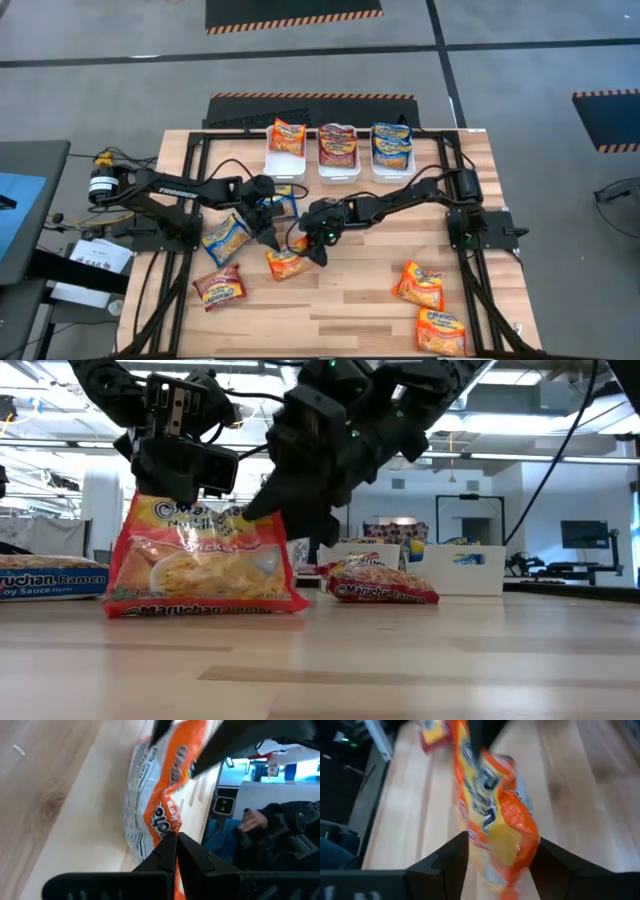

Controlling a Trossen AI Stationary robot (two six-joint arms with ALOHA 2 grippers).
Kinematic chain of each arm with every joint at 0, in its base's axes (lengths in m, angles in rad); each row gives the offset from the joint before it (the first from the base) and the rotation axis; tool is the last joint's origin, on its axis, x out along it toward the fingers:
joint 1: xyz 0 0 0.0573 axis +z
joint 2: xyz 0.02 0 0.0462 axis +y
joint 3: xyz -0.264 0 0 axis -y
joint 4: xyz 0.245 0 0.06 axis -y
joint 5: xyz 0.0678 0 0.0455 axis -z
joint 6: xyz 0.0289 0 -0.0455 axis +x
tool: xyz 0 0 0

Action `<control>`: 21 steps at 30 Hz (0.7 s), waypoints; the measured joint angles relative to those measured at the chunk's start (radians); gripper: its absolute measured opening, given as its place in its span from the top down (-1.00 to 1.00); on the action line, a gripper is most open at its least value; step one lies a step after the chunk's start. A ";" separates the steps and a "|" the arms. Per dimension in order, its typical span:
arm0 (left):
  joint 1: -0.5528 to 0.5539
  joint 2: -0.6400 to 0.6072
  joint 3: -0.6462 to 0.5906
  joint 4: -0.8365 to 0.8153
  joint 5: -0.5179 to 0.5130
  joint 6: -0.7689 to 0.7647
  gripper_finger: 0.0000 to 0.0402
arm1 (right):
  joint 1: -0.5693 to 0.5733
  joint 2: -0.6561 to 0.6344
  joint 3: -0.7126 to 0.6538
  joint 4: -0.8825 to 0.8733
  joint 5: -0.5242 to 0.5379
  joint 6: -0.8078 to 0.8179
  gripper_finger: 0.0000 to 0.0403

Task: Sort Maruchan noodles
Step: Put the orange noodle pack into the left white bin

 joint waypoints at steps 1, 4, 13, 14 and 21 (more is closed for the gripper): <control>0.000 0.000 0.000 0.004 -0.003 0.000 1.00 | -0.001 0.002 -0.001 -0.002 0.000 0.019 0.02; 0.000 0.000 0.000 0.017 -0.014 0.004 1.00 | -0.002 0.002 -0.001 0.011 0.001 0.044 0.28; 0.008 0.000 0.000 0.016 -0.057 -0.046 1.00 | 0.008 0.002 -0.001 0.006 0.002 0.134 0.93; 0.012 0.000 0.000 0.016 -0.057 -0.053 1.00 | 0.010 0.002 -0.001 0.005 0.003 0.135 0.93; 0.033 0.000 0.000 0.017 -0.075 -0.066 0.98 | 0.018 0.002 -0.001 -0.045 0.001 0.168 0.96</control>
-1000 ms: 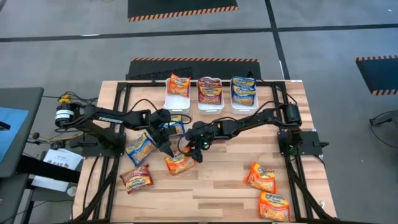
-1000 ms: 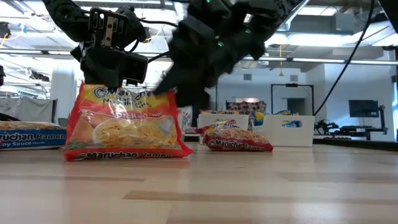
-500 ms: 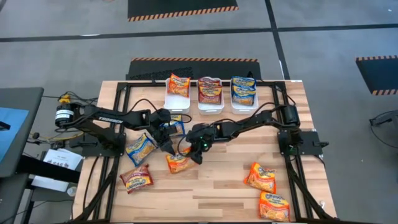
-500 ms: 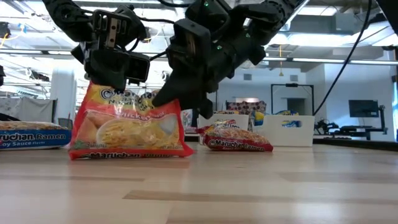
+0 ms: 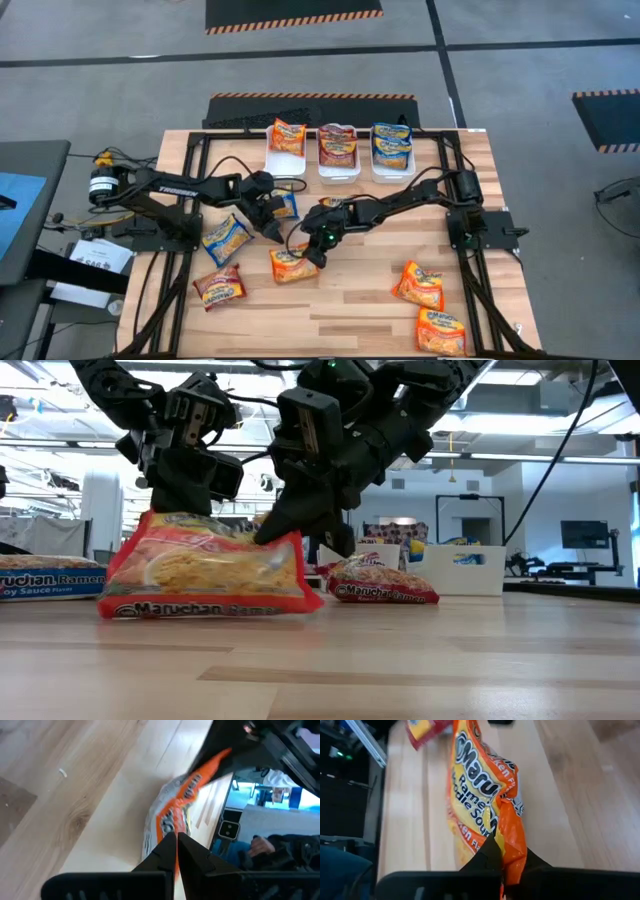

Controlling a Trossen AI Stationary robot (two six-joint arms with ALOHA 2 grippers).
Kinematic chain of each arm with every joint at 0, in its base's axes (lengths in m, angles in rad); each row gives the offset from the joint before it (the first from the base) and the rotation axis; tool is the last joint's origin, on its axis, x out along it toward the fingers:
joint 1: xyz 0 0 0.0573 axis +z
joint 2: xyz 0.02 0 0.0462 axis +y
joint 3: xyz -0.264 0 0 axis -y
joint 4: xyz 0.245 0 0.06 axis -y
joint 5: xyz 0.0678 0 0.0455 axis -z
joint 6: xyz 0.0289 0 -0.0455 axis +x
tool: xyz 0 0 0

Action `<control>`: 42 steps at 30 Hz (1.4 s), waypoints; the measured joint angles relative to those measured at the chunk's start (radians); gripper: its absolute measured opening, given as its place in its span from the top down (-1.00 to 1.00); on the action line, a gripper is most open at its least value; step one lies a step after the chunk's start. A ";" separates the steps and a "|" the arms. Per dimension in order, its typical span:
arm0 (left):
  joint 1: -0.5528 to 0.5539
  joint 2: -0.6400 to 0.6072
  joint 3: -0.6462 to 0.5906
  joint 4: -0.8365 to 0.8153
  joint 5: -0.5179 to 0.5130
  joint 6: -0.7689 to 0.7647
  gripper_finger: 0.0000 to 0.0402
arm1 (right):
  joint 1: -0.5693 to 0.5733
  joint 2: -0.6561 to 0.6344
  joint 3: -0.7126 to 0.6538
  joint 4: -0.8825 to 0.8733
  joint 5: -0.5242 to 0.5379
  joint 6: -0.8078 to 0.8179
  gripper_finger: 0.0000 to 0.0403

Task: Sort Maruchan noodles
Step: Put the orange noodle pack into the left white bin

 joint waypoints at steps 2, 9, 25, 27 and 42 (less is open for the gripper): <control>0.006 0.000 0.000 0.000 0.000 0.009 0.95 | 0.000 -0.003 0.000 -0.031 0.000 0.001 0.97; 0.085 -0.015 0.000 0.150 0.119 0.048 0.85 | -0.047 -0.041 0.000 -0.097 0.000 -0.041 0.97; 0.244 -0.335 -0.001 0.504 0.033 0.084 0.89 | -0.324 -0.239 0.004 -0.139 -0.057 -0.244 0.97; 0.250 -0.382 -0.001 0.515 -0.001 0.107 0.89 | -0.364 -0.241 0.025 -0.146 -0.056 -0.264 0.97; 0.246 -0.579 -0.001 0.515 -0.193 0.062 0.89 | -0.555 -0.200 0.302 -0.080 0.111 -0.539 0.97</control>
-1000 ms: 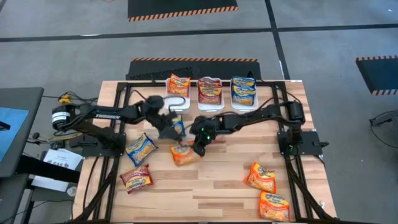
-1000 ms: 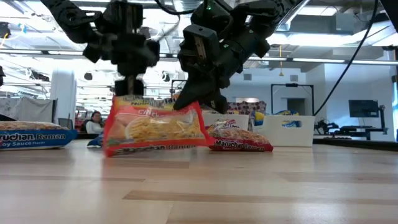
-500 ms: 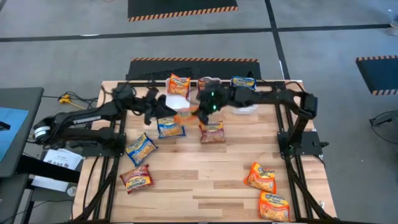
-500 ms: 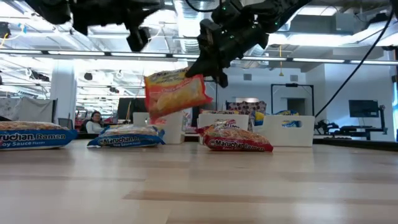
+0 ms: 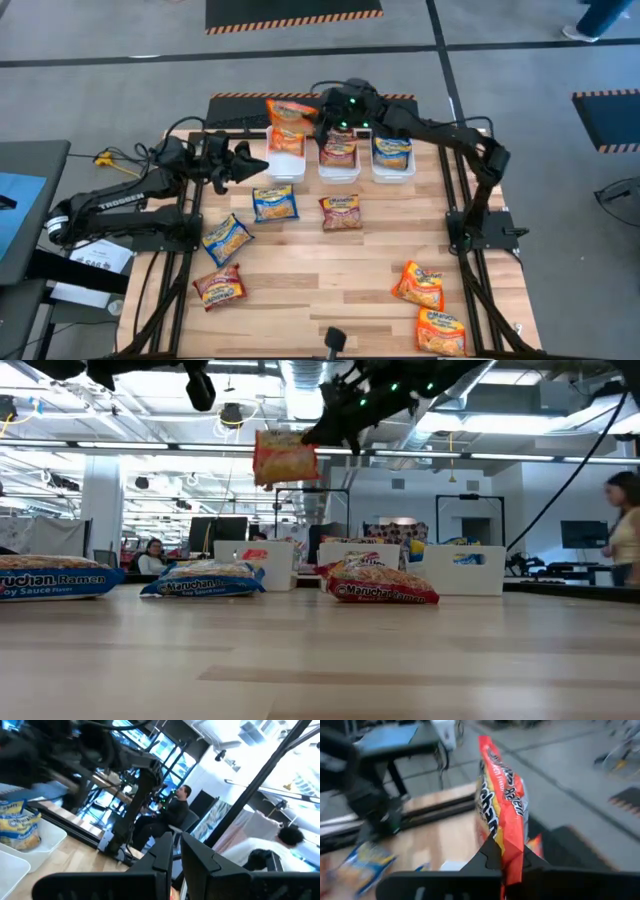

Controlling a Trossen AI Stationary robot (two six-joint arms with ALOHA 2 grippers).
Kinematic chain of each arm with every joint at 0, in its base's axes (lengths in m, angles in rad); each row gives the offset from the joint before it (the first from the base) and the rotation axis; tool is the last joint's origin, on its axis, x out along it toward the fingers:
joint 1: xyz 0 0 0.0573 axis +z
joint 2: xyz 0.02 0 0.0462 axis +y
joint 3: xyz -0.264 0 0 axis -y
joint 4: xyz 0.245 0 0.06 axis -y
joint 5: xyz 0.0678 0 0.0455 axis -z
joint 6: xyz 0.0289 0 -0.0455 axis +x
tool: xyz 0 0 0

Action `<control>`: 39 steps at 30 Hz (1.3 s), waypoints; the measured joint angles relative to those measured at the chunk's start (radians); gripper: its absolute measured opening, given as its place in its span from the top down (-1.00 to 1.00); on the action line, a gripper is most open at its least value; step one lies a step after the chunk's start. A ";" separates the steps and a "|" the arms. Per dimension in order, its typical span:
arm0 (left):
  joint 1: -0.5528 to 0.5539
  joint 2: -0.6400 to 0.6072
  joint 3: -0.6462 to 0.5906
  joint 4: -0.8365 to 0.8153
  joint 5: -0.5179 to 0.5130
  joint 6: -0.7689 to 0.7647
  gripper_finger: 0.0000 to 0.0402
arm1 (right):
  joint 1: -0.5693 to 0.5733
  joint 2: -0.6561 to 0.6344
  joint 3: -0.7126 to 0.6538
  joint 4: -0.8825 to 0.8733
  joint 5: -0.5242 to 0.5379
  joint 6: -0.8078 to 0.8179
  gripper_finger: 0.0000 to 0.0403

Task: Sort Maruchan noodles
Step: Put the orange noodle pack into the left white bin

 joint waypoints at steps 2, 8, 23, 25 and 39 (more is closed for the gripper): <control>-0.006 -0.005 0.000 0.000 -0.022 0.000 0.89 | -0.013 0.041 0.022 -0.017 -0.001 0.006 0.97; -0.012 -0.006 0.000 0.003 -0.042 0.000 0.89 | -0.020 0.193 0.170 -0.097 -0.007 0.017 0.97; -0.012 -0.005 0.000 -0.020 -0.047 0.057 0.89 | 0.026 0.472 0.464 -0.298 0.006 -0.039 0.97; -0.012 -0.005 0.000 -0.031 -0.044 0.055 0.89 | 0.025 0.488 0.481 -0.327 0.033 -0.055 0.97; -0.010 -0.005 0.000 -0.083 -0.043 0.073 0.89 | 0.029 0.547 0.483 -0.377 0.072 -0.085 0.94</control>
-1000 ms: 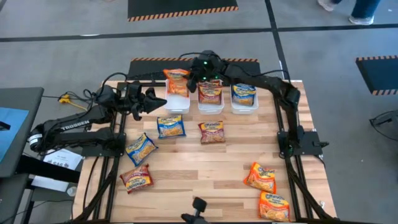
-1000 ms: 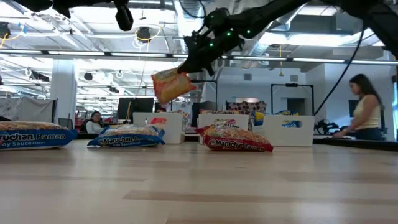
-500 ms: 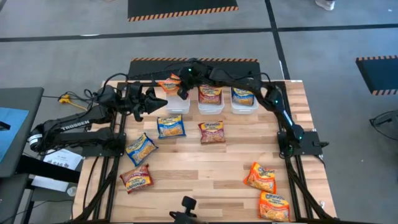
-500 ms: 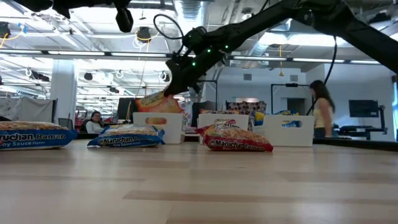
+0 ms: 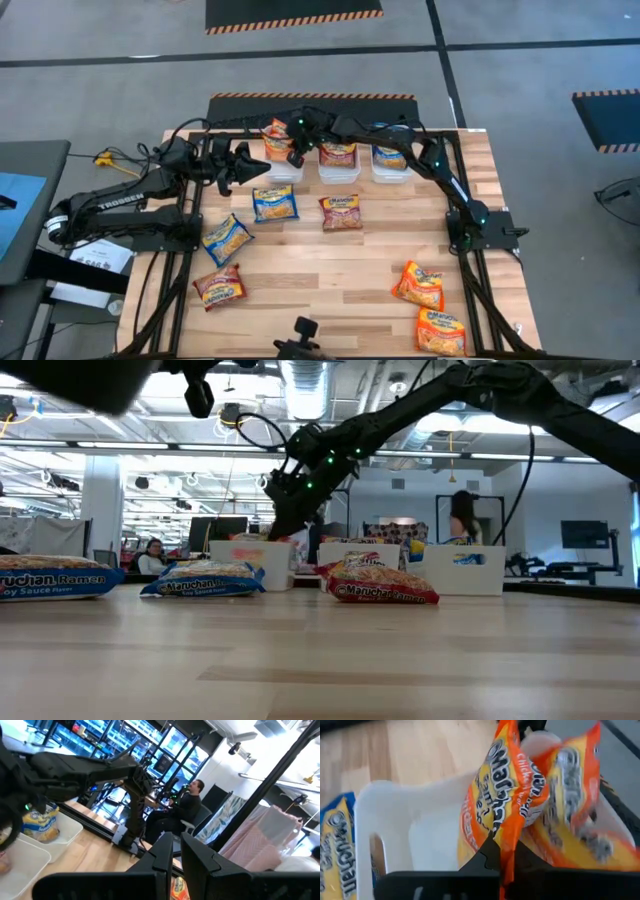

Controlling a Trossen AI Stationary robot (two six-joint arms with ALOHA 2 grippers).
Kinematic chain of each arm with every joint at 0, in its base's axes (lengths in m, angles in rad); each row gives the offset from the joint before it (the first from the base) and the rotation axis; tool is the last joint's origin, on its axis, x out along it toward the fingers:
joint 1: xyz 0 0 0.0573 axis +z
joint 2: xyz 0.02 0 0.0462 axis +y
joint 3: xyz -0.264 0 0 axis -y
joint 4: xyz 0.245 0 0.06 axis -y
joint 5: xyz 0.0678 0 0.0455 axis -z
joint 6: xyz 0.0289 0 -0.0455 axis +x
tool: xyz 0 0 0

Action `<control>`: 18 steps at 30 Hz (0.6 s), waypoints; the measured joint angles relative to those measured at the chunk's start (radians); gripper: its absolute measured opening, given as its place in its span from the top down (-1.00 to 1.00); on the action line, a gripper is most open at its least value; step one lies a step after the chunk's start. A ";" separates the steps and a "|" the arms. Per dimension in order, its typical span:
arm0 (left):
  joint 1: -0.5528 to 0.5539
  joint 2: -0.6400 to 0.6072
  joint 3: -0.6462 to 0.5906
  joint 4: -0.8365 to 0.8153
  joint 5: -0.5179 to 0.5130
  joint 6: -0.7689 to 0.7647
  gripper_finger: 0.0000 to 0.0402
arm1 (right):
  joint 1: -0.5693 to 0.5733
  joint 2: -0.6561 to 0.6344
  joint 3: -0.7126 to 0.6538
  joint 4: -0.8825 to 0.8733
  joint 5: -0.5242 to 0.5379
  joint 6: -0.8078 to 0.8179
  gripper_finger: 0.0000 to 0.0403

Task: Sort Maruchan noodles
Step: Put the orange noodle pack into the left white bin

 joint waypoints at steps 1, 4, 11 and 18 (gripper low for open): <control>0.000 0.000 0.000 0.000 0.000 0.008 0.89 | 0.003 0.000 0.000 -0.002 0.009 -0.001 0.94; 0.000 0.000 0.000 0.000 0.003 0.023 0.89 | 0.017 -0.003 -0.009 0.016 0.076 -0.022 0.94; 0.000 0.000 0.000 -0.022 0.003 0.025 0.89 | 0.023 -0.003 -0.011 -0.015 0.151 -0.085 0.83; 0.000 0.000 0.000 -0.022 0.003 0.025 0.89 | 0.006 -0.003 -0.011 -0.017 0.178 -0.085 0.51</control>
